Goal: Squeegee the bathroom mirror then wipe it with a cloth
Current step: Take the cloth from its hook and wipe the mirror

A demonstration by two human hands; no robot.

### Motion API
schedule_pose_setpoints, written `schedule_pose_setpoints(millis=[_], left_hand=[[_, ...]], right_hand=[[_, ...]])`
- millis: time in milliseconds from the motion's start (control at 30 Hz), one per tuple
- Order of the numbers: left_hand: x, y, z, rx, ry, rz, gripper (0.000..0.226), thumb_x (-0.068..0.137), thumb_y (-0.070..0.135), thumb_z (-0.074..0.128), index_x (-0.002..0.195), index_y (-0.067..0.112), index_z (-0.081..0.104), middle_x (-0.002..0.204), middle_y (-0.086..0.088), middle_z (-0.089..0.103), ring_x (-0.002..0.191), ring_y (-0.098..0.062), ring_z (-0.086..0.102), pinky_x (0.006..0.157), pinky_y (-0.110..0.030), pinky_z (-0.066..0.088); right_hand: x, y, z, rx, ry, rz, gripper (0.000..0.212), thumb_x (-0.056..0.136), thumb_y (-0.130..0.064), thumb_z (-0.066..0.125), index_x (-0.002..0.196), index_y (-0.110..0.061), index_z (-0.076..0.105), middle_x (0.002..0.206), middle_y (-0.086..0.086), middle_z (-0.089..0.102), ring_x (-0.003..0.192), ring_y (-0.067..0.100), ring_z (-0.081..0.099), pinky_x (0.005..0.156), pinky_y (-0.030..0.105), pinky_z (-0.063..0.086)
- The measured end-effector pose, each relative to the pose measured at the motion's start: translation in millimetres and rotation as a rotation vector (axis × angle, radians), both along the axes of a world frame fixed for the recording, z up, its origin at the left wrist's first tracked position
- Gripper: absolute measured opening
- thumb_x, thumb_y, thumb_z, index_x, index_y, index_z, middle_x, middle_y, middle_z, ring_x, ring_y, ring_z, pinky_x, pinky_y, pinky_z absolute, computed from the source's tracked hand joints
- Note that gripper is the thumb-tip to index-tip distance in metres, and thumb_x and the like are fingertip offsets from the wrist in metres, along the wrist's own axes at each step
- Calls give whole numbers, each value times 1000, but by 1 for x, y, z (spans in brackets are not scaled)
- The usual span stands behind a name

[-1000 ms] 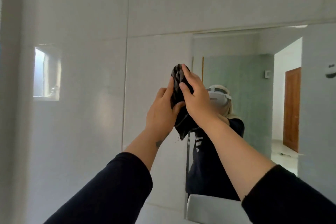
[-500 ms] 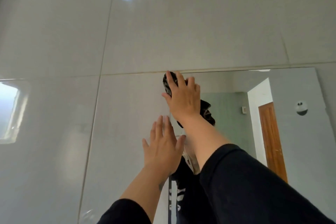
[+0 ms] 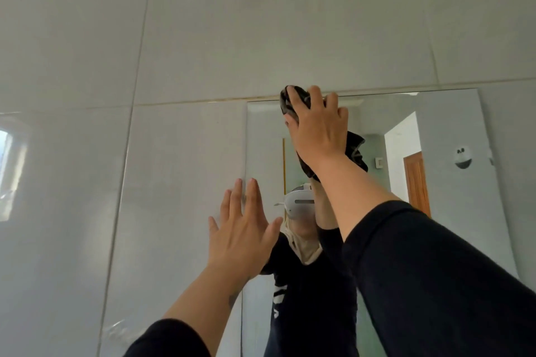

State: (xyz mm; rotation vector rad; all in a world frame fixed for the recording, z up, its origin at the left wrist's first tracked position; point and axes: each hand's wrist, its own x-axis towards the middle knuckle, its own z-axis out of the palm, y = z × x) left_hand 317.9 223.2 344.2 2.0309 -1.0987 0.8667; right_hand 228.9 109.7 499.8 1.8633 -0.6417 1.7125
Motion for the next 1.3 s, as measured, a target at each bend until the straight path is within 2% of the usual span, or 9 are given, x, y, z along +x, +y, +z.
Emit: schedule_pose_setpoints(millis=[100, 233, 400, 667, 933, 1067, 1300], left_hand=[[1, -3, 0, -21, 17, -14, 85, 88, 67, 31, 145, 32, -22, 158, 7, -18, 146, -19, -10, 116, -54, 13], [6, -7, -3, -43, 21, -43, 90, 86, 67, 36, 144, 34, -24, 157, 9, -21, 144, -15, -16, 115, -52, 21], [9, -13, -8, -92, 2, -28, 92, 85, 65, 40, 143, 35, -26, 157, 10, -20, 143, -12, -17, 116, -49, 19], [10, -13, -8, -119, -3, -31, 93, 84, 66, 42, 144, 37, -23, 157, 12, -15, 144, -15, -9, 112, -51, 29], [12, -11, -9, -140, -5, -62, 93, 83, 65, 44, 143, 39, -22, 157, 13, -15, 144, -13, -9, 110, -50, 31], [9, -8, -8, -145, 3, -72, 93, 84, 63, 46, 145, 37, -18, 157, 13, -13, 144, -13, -8, 109, -49, 33], [14, 3, 0, -155, 21, -151, 87, 85, 58, 51, 148, 33, -3, 156, 14, 1, 142, -15, 5, 104, -47, 37]], right_hand=[[-32, -22, 4, 40, -26, -36, 52, 98, -43, 36, 147, -31, 25, 141, 9, 36, 119, 34, 37, 91, 43, 38], [-73, -51, 7, 92, -114, -76, 51, 98, -44, 36, 146, -30, 27, 137, 10, 39, 115, 36, 38, 87, 43, 38], [-123, -93, 7, 165, -249, -89, 50, 97, -45, 36, 144, -30, 32, 135, 10, 42, 112, 37, 38, 88, 44, 38], [-165, -128, -20, 280, -411, -144, 51, 98, -46, 34, 145, -28, 29, 132, 15, 43, 109, 39, 40, 85, 45, 39], [-143, -109, -53, 371, -535, -92, 48, 98, -41, 35, 143, -24, 34, 131, 15, 44, 107, 39, 41, 83, 45, 39], [-111, -82, -53, 324, -468, -75, 47, 98, -41, 37, 142, -24, 35, 131, 15, 45, 105, 37, 43, 81, 46, 40], [-36, -26, -51, 211, -301, 1, 49, 96, -41, 44, 142, -25, 39, 124, 13, 51, 101, 34, 47, 75, 42, 41]])
